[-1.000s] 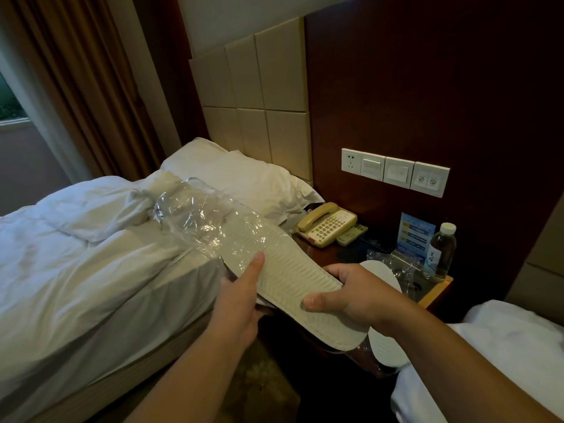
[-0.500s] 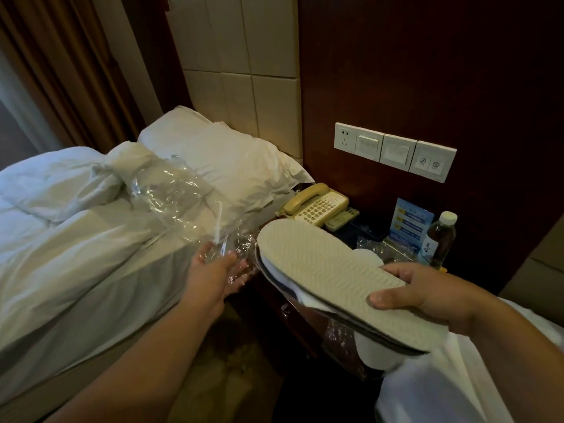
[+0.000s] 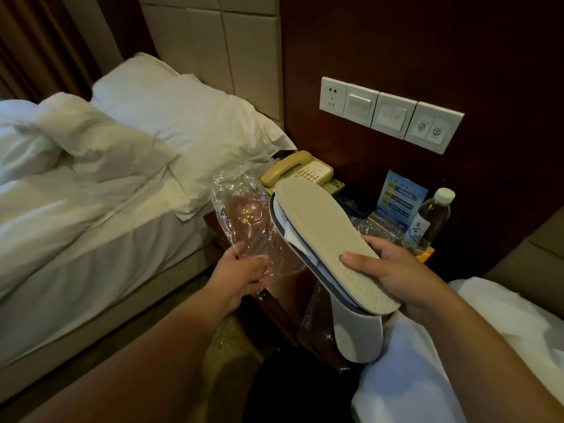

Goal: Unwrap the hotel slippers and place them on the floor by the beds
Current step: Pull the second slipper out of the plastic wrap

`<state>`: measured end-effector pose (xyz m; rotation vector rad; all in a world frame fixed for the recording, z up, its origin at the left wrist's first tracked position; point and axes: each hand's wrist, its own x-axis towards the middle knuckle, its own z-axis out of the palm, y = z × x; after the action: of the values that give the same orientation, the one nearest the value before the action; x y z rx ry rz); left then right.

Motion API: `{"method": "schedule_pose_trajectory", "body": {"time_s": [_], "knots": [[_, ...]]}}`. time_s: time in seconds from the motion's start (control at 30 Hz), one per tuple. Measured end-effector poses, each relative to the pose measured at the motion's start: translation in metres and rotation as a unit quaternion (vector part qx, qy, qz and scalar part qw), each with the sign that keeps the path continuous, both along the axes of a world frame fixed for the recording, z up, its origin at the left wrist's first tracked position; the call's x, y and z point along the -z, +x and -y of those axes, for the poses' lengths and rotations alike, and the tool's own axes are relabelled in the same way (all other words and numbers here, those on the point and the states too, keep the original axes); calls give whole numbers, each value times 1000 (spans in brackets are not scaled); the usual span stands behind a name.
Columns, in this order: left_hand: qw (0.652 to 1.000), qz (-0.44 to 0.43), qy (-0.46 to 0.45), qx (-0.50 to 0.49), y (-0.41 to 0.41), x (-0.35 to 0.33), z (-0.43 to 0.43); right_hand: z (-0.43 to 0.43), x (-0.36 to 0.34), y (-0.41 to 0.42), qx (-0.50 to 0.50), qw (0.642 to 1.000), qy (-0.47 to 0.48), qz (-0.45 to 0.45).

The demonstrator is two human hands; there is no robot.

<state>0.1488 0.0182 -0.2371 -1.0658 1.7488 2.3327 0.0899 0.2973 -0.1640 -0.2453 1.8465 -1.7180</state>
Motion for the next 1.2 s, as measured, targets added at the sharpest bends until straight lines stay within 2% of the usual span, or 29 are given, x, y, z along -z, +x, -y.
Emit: {"method": "schedule_pose_trajectory", "body": {"time_s": [0.17,0.3,0.4,0.47,0.6,0.83,0.93,1.07,1.2], "knots": [[992,63,-3,108,3,4,-8,4,11,0,21,1000,11,-5],[986,103,-88,102,11,4,-13,8,15,7,41,999,-10,10],[985,51,-158,46,17,-3,-17,15,16,13,67,998,-12,2],[983,8,-176,48,21,-12,-22,22,15,18,77,997,-20,-4],[980,-55,-156,106,32,-43,-41,37,9,29,83,996,-40,-20],[981,-147,-84,95,49,-84,-50,56,-13,51,77,992,-84,-60],[975,-176,-84,109,61,-95,-49,62,-24,64,82,989,-36,-114],[969,-201,-97,102,73,-101,-50,67,-35,79,116,965,36,-234],[963,-224,-119,91,81,-103,-53,74,-44,95,76,949,83,-293]]}}
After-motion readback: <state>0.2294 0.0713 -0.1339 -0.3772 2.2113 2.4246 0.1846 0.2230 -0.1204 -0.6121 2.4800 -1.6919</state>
